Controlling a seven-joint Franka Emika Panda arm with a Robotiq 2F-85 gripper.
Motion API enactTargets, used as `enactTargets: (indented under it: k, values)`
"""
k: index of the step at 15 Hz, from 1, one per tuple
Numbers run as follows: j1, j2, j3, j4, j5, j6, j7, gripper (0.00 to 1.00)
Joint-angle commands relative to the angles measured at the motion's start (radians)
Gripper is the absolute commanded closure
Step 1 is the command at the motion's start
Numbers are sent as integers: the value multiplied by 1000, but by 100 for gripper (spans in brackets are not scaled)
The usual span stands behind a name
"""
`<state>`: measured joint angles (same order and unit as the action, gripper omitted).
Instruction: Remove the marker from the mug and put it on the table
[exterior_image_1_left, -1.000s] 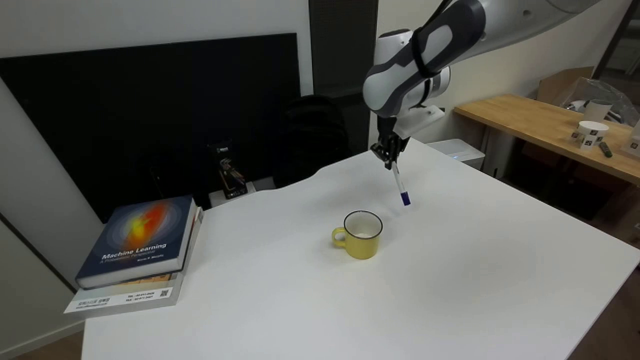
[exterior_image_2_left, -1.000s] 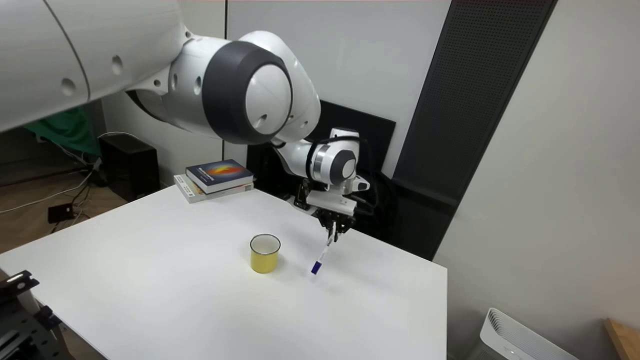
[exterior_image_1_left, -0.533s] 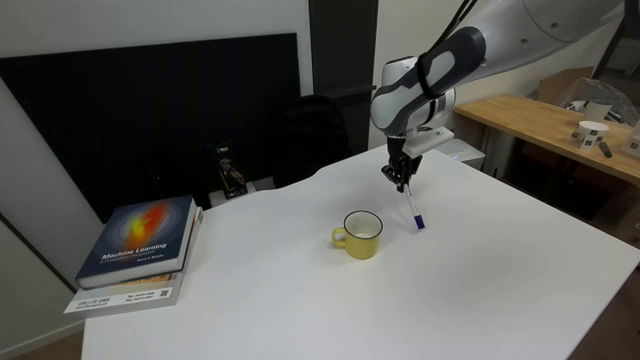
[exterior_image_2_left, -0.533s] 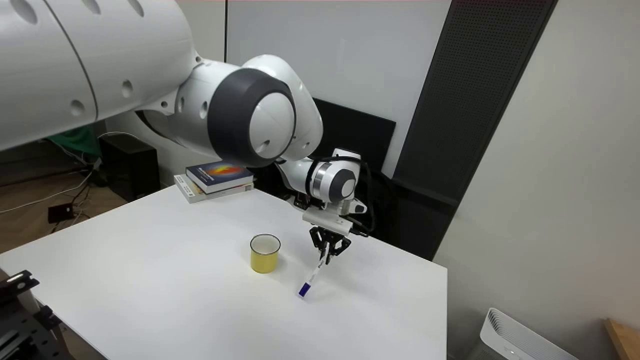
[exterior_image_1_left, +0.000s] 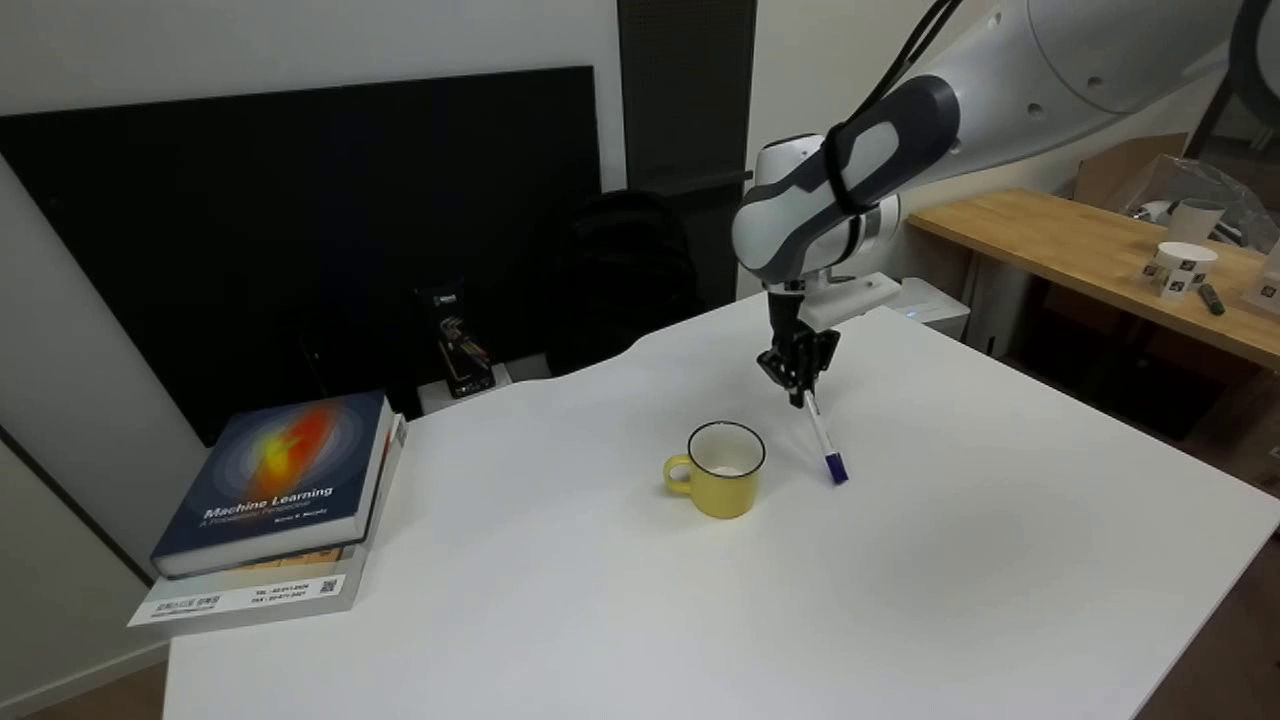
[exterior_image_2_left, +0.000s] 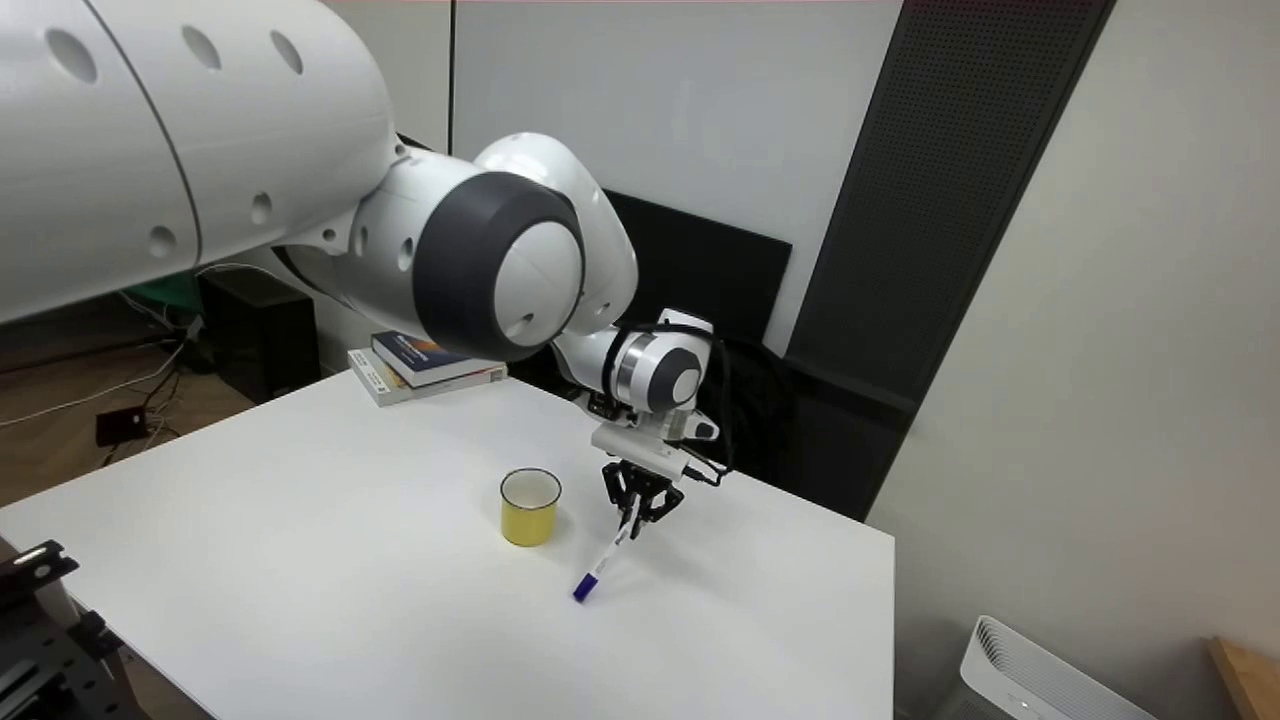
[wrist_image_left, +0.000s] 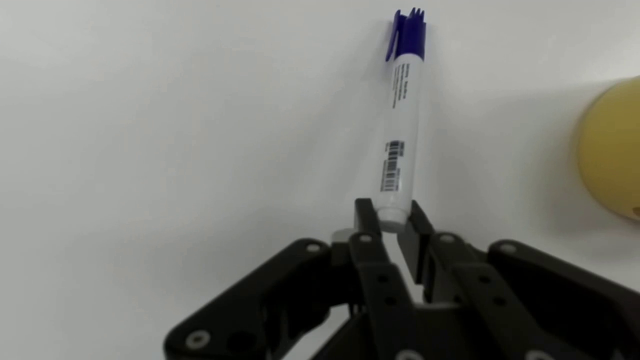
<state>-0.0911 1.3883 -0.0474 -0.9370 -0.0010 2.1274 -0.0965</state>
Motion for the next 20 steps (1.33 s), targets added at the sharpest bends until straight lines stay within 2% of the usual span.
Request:
enactTargets:
  k: [1,2,3,7,11,13,20]
  values:
    - [-1,59,2,105,0,-46,39,96]
    - [-1,64,1,112,-1,-46,41,58]
    - [1,69,-1,120,-3,-48,43,57]
    - [4,76,-1,137,-5,-46,45,31]
    - [22,11,8,89,7,8,23,5]
    - [33,-22,17,74,10,36,13,0]
    - [93,-137,27,11,9,66,59,0]
